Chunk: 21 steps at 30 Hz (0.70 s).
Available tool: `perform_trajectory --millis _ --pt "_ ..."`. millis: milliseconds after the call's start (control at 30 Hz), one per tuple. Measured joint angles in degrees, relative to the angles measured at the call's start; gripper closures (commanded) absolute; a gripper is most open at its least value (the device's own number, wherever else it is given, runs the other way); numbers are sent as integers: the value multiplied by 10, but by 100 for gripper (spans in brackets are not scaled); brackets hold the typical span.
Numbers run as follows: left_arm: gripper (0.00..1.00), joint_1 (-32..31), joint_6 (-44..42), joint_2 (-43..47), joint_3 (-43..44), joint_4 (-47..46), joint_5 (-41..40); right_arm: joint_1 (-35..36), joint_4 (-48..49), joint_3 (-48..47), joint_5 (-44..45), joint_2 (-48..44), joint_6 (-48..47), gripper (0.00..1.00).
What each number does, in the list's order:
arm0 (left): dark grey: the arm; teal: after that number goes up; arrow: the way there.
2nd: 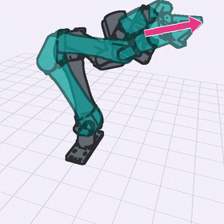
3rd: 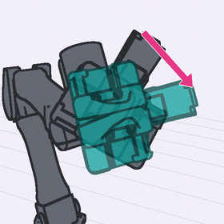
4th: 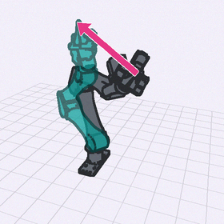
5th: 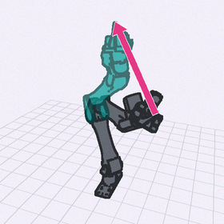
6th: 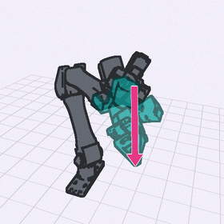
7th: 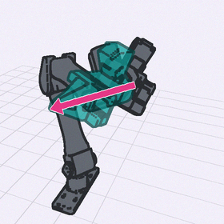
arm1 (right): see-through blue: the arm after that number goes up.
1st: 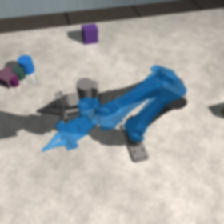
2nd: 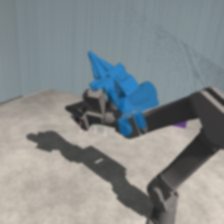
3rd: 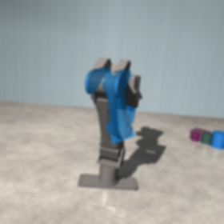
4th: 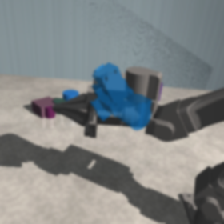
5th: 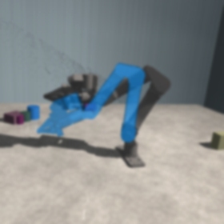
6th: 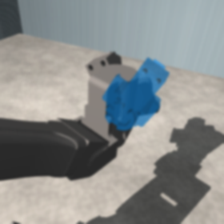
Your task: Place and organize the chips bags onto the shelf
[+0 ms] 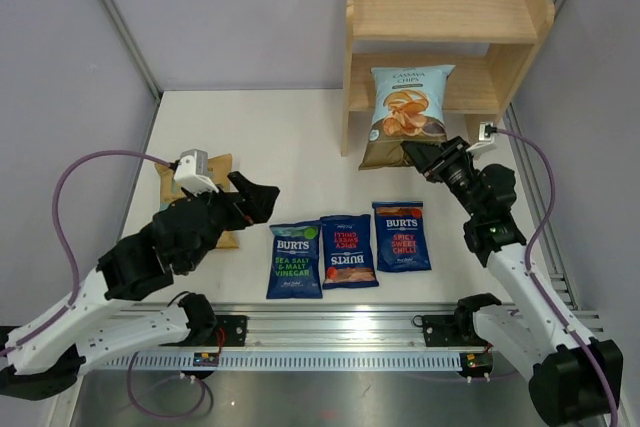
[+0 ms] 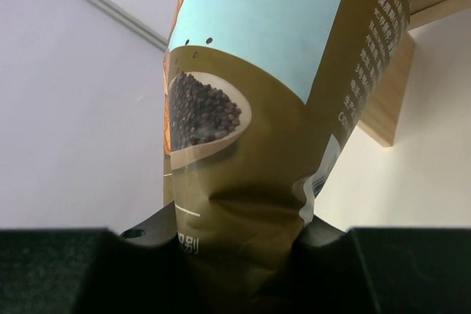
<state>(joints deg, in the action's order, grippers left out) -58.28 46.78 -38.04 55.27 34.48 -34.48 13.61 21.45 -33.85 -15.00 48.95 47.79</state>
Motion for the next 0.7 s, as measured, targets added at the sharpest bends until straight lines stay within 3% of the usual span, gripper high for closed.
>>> perform_trajectory --millis 200,333,700 --pt "1 0 -86 -4 117 127 18 -96 41 -53 -69 94 27 73" --pt "1 0 -134 1 147 194 16 -117 63 -103 -93 175 30 73" --pt "1 0 -205 175 -26 200 -21 -118 148 -214 -141 394 46 73"
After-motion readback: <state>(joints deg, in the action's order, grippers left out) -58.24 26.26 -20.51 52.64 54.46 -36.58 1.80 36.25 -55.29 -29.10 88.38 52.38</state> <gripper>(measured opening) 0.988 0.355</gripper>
